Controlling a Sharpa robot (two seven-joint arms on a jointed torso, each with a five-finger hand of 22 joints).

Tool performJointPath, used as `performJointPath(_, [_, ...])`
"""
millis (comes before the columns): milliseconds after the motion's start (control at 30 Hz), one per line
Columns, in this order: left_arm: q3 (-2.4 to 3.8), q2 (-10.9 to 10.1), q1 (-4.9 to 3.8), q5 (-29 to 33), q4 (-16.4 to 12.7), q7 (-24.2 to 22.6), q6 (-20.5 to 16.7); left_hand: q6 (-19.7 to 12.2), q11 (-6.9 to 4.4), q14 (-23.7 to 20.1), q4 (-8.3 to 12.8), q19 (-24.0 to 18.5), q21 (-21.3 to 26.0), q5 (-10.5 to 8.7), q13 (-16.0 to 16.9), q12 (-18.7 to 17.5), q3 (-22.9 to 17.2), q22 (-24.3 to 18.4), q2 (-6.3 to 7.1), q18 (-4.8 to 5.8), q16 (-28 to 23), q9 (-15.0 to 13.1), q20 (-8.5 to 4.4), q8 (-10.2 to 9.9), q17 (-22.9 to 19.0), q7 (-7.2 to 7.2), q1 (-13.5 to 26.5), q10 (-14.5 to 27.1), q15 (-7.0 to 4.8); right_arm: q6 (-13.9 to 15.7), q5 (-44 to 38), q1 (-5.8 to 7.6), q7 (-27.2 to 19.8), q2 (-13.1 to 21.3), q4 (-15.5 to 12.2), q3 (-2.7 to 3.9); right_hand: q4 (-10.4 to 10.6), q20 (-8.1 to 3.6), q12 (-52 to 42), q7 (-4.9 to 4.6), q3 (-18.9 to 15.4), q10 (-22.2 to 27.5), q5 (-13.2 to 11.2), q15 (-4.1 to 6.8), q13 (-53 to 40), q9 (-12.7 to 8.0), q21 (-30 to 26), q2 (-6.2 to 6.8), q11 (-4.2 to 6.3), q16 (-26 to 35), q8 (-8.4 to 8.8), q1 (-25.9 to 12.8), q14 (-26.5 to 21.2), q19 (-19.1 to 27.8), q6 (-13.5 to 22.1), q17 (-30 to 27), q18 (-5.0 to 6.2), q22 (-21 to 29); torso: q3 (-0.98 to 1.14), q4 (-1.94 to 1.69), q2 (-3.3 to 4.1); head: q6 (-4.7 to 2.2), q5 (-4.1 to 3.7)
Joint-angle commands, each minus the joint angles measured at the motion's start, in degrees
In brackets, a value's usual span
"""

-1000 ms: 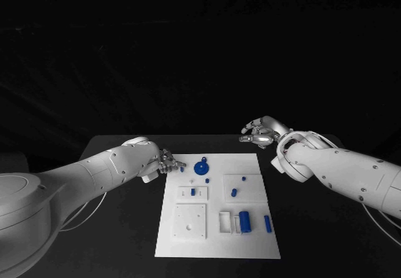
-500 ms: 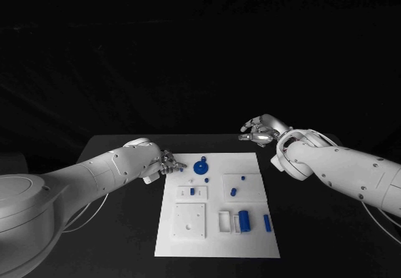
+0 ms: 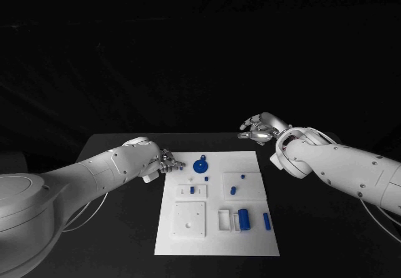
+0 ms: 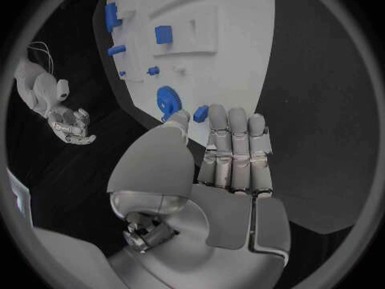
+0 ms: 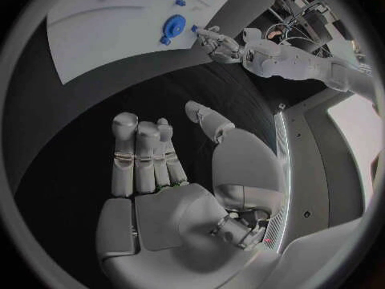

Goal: Assemble the parts on the task board

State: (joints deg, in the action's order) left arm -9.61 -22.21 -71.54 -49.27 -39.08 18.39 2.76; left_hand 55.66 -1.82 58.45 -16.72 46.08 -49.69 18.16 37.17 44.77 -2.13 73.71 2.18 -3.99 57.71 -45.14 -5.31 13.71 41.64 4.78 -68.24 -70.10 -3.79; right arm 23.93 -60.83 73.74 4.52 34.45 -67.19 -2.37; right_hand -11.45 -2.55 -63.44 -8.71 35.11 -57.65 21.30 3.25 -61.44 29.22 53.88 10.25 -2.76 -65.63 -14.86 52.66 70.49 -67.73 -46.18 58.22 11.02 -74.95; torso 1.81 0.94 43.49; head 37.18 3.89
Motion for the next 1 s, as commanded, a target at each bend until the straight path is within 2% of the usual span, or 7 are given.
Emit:
performJointPath(33, [0.01,0.2,0.0,0.9,0.1,-0.6,0.9,0.1,0.13,0.2,0.2,0.5,0.4,0.72,0.1,-0.3,0.5,0.2,-0.35,0.66,-0.2,0.1,-3.82,0.3,0.1,-0.1,-0.7,-0.2,0.19,0.0,-0.3,0.03,-0.3,0.0,-0.1,0.05,0.1,-0.26,-0.3,-0.63,-0.2,0.5,0.2,0.26,0.1,0.1,-0.3,-0.36,-0.05,-0.4,0.17,0.0,0.1,0.0,0.0,-0.1,3.97,-0.8,0.02,-0.01,-0.08,0.1,0.05])
performJointPath(267, [0.01,0.2,0.0,1.5,0.2,-0.8,1.5,0.1,0.17,0.2,0.4,0.4,0.7,1.62,0.2,-0.4,1.2,0.7,-2.28,0.72,-0.3,0.2,-3.76,0.5,0.3,-0.09,-4.2,-0.2,0.26,0.0,-0.3,0.03,-0.3,0.0,-0.1,0.06,0.1,-0.26,-0.4,-0.63,-0.2,0.5,0.2,0.26,0.1,0.1,-0.3,-0.35,-0.05,-0.4,0.16,0.0,0.1,-0.1,0.0,-0.1,3.97,-0.9,0.03,0.04,-0.15,0.11,0.08])
performJointPath(400, [0.01,0.3,0.0,2.0,0.2,-0.8,1.8,0.1,0.17,0.2,0.4,0.4,0.9,1.6,0.2,-0.4,1.7,0.9,-2.55,0.76,-0.4,0.3,-3.71,0.5,0.4,-0.08,-5.7,-0.3,0.3,0.0,-0.3,0.03,-0.3,0.0,-0.1,0.06,0.1,-0.26,-0.4,-0.63,-0.2,0.5,0.2,0.26,0.1,0.1,-0.3,-0.35,-0.05,-0.4,0.17,0.0,0.1,-0.1,0.0,-0.1,3.97,-0.9,0.02,0.01,-0.09,0.15,0.06])
performJointPath(1000, [0.01,0.7,0.2,2.3,0.6,-1.0,2.1,-0.1,0.26,0.1,0.3,0.4,1.2,1.6,0.2,-0.5,2.5,1.1,-2.98,0.81,-0.5,0.6,-3.65,0.4,0.5,0.02,-7.0,-0.3,0.37,0.0,-0.3,0.04,-0.3,-0.2,0.0,0.07,0.2,-0.26,-0.4,-0.63,-0.3,0.5,0.2,0.26,0.2,0.1,-0.3,-0.32,-0.05,-0.4,0.17,0.0,0.1,-0.1,0.0,-0.1,3.97,-0.9,-0.01,0.02,-0.05,0.2,0.14])
